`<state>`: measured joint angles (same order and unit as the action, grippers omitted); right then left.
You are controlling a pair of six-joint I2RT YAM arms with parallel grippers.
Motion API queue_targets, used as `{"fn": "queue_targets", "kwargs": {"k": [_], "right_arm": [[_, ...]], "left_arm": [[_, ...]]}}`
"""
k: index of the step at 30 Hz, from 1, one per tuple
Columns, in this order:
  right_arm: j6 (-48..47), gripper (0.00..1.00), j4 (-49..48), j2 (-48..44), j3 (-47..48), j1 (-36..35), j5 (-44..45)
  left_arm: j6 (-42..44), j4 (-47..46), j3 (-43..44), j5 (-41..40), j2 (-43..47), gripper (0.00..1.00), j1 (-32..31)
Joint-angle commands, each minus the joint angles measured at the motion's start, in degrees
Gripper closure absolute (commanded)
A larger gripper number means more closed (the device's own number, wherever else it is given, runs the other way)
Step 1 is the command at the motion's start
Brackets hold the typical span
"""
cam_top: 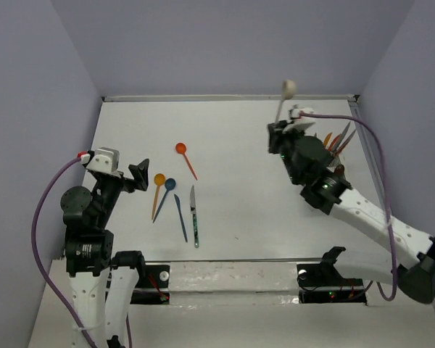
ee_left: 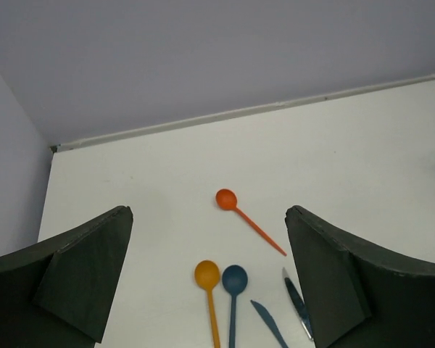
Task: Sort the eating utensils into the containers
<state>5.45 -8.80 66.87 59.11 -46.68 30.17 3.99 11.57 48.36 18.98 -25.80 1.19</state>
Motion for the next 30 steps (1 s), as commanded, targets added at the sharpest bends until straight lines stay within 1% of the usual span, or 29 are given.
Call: {"fn": "queue_targets", "kwargs": {"k": [1,2,4,5,6,7,10,12,16,19,22,23,24,26,28,30], "right_arm": [[-1.32,1.0,-3.86,-12.97,-11.19,11.31,3.51],[-1.24,1.0,-4.38,-16.21,-12.86,17.35,2.53],[-1.32,1.0,-5.78,-17.65,-17.07,22.31,0.77],[-1.5,1.0,-8.05,-17.91,-18.14,24.33,-1.06],[-2.28,1.0,-8.95,-17.13,-18.85,27.83,-2.39],[-2.46,1.0,-9.22,-16.26,-18.95,29.26,-4.31],[-3.17,1.0,-10.35,-11.16,-18.33,34.01,-5.82],[-1.51,1.0,-10.89,-8.44,-18.42,37.51,-7.84],[0.35,1.0,-11.76,-9.29,-19.38,38.15,-9.43],[1.57,1.0,-11.59,-12.63,-20.61,38.15,-7.24],[5.17,1.0,-6.25,-15.97,-21.67,38.15,-1.89],[6.49,1.0,-1.01,-18.33,-21.84,38.15,0.39],[8.76,1.0,1.65,-19.57,-22.11,38.15,1.11],[10.45,1.0,7.36,-23.08,-23.77,38.15,1.47],[11.42,1.0,8.71,-25.2,-25.44,38.15,1.82],[12.56,1.0,10.73,-28.18,-28.08,38.15,4.18]], "left_arm": [[5.24,-1.46,-3.79,-1.58,1.81,0.01,-0.05],[5.67,-1.99,-4.58,-1.15,2.07,0.01,-0.05],[5.94,-2.26,-5.11,-0.27,2.25,0.01,-0.14],[6.03,-2.26,-5.38,0.17,2.33,0.01,-0.05],[6.12,-2.26,-5.81,0.87,2.42,0.01,-0.05],[6.29,-2.17,-5.91,0.97,2.6,0.01,-0.14],[6.73,-1.82,-6.52,1.23,3.04,0.01,-0.14],[6.82,-1.99,-6.79,1.67,3.39,0.01,-0.14],[6.82,-2.17,-7.14,2.11,3.65,0.01,-0.05],[6.82,-2.26,-7.58,2.99,3.39,0.01,-0.14],[6.91,-2.34,-7.49,2.9,2.86,0.01,-0.05],[6.91,-2.34,-7.58,2.82,2.86,0.01,-0.14],[7.0,-2.34,-7.49,2.73,2.86,0.01,-0.14],[7.09,-2.26,-7.49,2.73,2.86,0.01,-0.14],[7.09,-2.34,-7.49,2.9,2.86,0.01,-0.14],[7.0,-2.34,-7.4,3.08,2.77,0.01,-0.31]]}}
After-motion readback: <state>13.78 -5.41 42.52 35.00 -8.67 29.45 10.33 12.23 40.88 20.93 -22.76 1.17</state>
